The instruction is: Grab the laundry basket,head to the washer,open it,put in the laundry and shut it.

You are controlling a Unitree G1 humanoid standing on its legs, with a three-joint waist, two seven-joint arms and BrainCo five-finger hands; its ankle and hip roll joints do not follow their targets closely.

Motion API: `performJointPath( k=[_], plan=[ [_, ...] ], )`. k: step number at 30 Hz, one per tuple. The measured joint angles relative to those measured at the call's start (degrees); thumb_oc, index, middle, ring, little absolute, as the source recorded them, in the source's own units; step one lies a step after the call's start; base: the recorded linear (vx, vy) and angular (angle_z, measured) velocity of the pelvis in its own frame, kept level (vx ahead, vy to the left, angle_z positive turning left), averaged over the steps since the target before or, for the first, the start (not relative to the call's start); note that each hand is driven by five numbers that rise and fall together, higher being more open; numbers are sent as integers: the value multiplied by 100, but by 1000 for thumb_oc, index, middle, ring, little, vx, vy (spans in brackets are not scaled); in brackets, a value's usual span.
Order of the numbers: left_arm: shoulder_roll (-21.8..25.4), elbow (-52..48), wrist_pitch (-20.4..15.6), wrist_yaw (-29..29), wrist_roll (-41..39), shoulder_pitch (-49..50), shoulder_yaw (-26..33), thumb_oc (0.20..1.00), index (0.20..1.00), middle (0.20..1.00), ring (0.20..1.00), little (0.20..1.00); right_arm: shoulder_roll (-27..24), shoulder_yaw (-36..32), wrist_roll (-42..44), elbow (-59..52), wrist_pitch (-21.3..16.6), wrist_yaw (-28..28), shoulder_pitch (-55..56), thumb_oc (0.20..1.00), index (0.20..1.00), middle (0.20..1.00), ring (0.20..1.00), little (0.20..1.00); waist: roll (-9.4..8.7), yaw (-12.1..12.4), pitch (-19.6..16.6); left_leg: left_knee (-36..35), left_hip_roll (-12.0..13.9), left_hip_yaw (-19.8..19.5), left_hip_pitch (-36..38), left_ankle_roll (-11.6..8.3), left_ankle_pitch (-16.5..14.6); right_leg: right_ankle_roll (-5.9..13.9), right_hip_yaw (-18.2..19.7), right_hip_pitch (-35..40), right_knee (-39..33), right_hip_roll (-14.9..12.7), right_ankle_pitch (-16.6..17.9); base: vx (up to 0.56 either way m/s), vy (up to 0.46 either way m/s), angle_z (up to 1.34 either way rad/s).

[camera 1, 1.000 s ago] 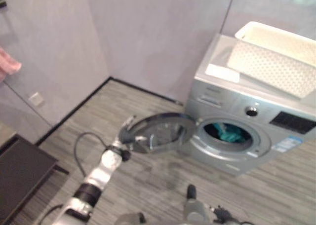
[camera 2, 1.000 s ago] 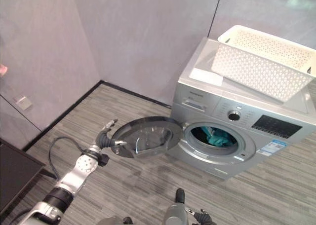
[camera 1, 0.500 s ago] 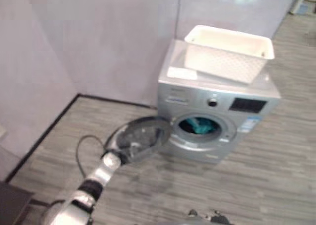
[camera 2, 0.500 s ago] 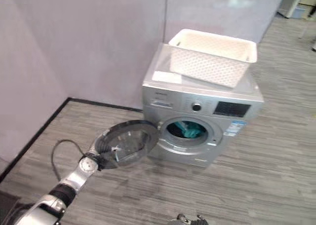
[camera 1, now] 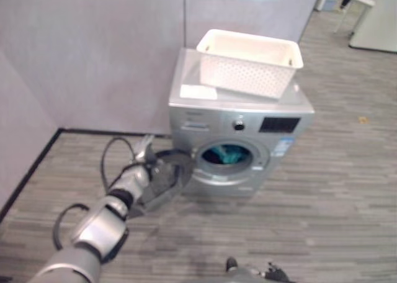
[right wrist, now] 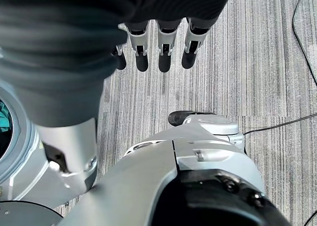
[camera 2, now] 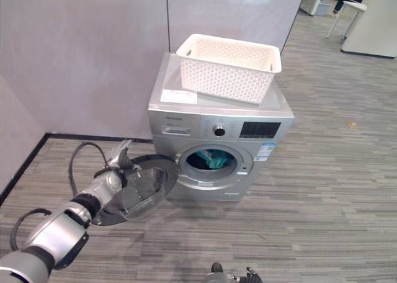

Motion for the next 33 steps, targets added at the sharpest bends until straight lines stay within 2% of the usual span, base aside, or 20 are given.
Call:
performJointPath(
  k=[5,8,14,19,23,25,28,30,33],
  plan=[
    [-7,321,133,64,112,-52,0,1000,1000,1000,1000,1000,10,19,56,-6,-4,1,-31,1000,1000,1000,1000,1000,-25,-11,21,-17,-7,26,6,-5,-16,3,26,-17,9,-1,3,7,5,-3],
    [-149,959,273,-201,-9,-300,166,1000,1000,1000,1000,1000,-29,148,57,-53,-6,13,-76,1000,1000,1000,1000,1000,-52,-16,53,-18,-6,58,-20,10,-83,13,78,-89,12,-2,8,6,6,-6],
    [-260,1177,371,-658,-271,-413,296,1000,1000,1000,1000,1000,-72,152,51,-158,14,57,-138,1000,1000,1000,1000,1000,-72,-89,191,-17,-9,66,-118,33,-68,18,107,-178,20,4,19,-3,0,-1],
    [-230,1320,453,-929,-362,-768,342,1000,1000,1000,1000,1000,-183,151,51,-394,27,109,-79,1000,1000,1000,1000,1000,-200,-124,359,-16,-9,113,-137,35,-66,24,184,-269,84,14,40,-39,-13,-4],
    [-217,1320,483,-983,-348,-1107,223,1000,1000,1000,1000,1000,-234,152,53,-572,22,125,-94,1000,1000,1000,1000,1000,-369,-152,593,11,-14,136,-255,39,-29,83,223,-448,185,8,106,-86,-18,-3],
    [-196,1319,491,-954,-332,-1218,126,1000,1000,1000,1000,1000,-261,152,57,-574,21,124,-87,1000,1000,1000,1000,1000,-417,-200,638,11,-13,138,-390,52,-20,114,228,-594,199,5,153,-96,-32,0],
    [-137,1306,491,-961,-336,-1496,54,1000,1000,1000,1000,1000,-299,152,128,-598,17,108,-150,1000,1000,1000,1000,1000,-485,-215,901,15,-15,127,-474,74,6,131,236,-670,193,5,219,-89,-34,2],
    [-103,1036,461,-917,-262,-1561,-144,1000,1000,1000,1000,1000,-300,145,178,-708,-1,92,-131,1000,1000,1000,1000,1000,-487,-219,1040,15,-10,107,-572,77,11,121,221,-751,180,4,228,-41,-20,4],
    [-231,778,386,-916,-213,-1557,-320,1000,1000,1000,1000,1000,-307,143,178,-768,-38,50,-171,1000,1000,1000,1000,1000,-393,-189,1118,15,-6,83,-604,71,16,120,183,-753,161,3,227,-17,-10,6]
  ],
)
